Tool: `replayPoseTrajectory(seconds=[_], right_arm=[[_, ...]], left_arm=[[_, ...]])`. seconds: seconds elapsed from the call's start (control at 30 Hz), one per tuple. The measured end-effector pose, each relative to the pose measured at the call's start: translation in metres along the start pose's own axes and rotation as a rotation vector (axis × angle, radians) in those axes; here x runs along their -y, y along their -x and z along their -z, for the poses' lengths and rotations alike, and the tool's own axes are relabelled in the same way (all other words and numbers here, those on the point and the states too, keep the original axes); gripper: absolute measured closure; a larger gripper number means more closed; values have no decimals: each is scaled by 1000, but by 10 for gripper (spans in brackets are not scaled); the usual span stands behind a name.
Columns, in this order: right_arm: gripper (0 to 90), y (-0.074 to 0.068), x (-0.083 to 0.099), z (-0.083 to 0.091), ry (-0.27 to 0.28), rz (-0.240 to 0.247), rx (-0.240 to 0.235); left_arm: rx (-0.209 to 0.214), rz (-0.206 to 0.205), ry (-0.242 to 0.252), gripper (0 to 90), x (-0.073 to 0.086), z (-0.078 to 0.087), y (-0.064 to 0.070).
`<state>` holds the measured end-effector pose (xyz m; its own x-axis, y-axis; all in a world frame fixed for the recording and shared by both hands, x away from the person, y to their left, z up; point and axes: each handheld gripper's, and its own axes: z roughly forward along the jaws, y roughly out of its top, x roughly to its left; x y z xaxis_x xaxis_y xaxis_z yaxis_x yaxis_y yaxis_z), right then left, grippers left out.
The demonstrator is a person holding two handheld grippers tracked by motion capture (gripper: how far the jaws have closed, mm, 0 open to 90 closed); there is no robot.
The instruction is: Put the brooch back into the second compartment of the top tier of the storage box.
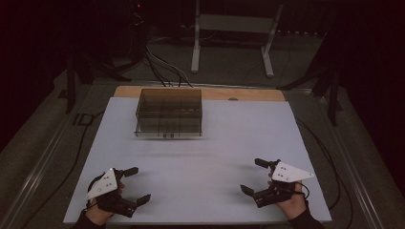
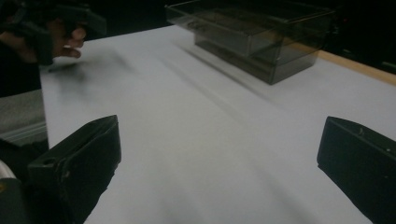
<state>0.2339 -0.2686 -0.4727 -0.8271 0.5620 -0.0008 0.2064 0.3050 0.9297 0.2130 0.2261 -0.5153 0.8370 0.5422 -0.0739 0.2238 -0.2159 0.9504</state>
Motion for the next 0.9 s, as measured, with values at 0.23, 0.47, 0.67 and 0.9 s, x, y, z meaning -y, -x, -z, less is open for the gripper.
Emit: replayPoseTrajectory(seconds=[0.23,0.47,0.67,0.9], right_arm=[[0,9,-5,4,-4,3,59],[0,23,-5,6,-5,-47,130],[0,38,-2,5,-26,-103,168],[0,57,6,7,-40,-166,200]], left_arm=[[1,0,0,6,0,0,0],[0,0,2,6,0,0,0],[1,4,1,5,-1,0,0],[-2,3,4,6,-1,0,0]])
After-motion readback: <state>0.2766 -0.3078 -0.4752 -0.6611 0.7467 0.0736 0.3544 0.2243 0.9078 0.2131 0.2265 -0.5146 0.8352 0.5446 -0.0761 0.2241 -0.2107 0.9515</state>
